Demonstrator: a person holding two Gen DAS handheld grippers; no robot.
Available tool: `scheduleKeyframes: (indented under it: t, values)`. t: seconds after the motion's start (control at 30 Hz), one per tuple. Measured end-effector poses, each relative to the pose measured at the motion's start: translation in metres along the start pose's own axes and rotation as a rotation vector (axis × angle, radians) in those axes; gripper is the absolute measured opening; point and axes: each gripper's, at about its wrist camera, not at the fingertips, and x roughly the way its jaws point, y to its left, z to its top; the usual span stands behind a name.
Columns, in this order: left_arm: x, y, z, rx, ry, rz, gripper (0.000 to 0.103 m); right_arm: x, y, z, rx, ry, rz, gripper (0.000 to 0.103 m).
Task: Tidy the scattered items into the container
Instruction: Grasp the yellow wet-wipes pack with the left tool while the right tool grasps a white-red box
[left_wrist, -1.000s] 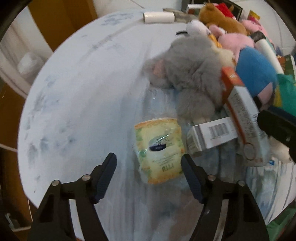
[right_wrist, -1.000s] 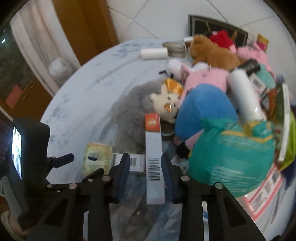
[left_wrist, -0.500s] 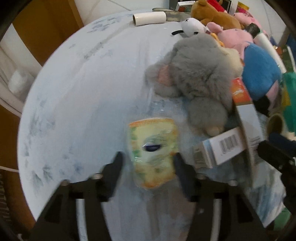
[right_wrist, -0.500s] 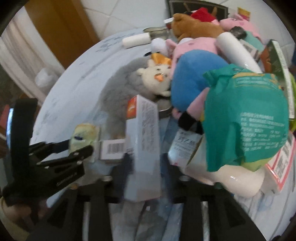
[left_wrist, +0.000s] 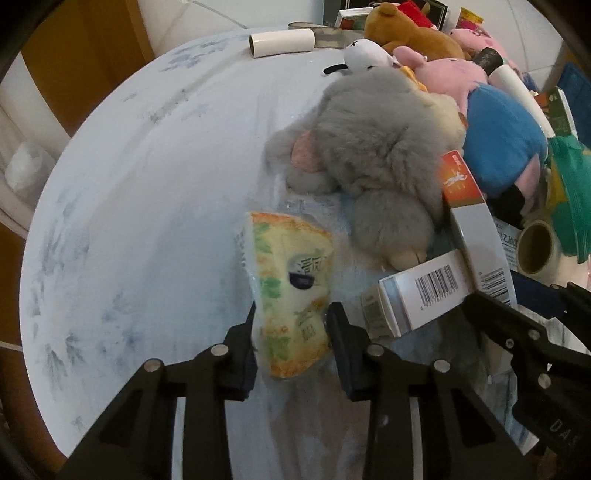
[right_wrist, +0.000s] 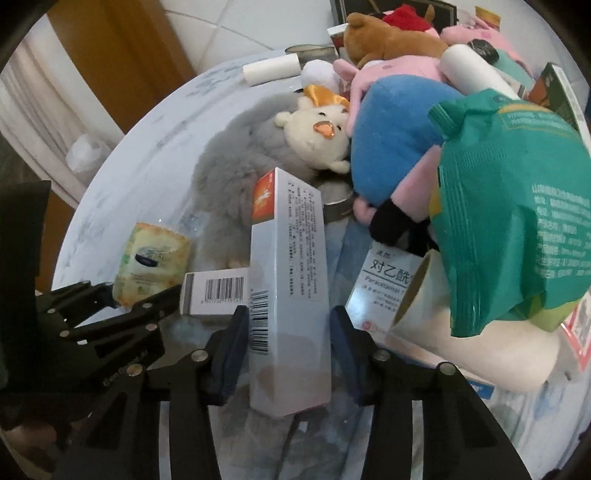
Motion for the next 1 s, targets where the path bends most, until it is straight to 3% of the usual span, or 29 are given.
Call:
scheduleKeyframes:
  t: [0.17,0.33,0.77,1.0]
  values:
    - [-0.003,0.002,-0.001,-0.005,-0.007,-0.002,0.033,0.007,-0.003,0.006,0.012,-0.017,0.011,0.043]
    - [-0.004,0.004,-0.011,-0.015,-0.016,-0.016,0.021,0.016,-0.009,-0.006,0.033,0.013,-0.012,0.025]
    - [-0.042,0.007,-0.002,-0.044,-0.097,-0.043,0.016,-0.022,0.000,-0.006,0.012,-0.032,0.003,0.023]
    - [-0.080,-0.001,0.008,-0.030,-0.174,-0.065,0.016,-0.060,0.005,0.004,-0.010,-0.104,0.003,0.023]
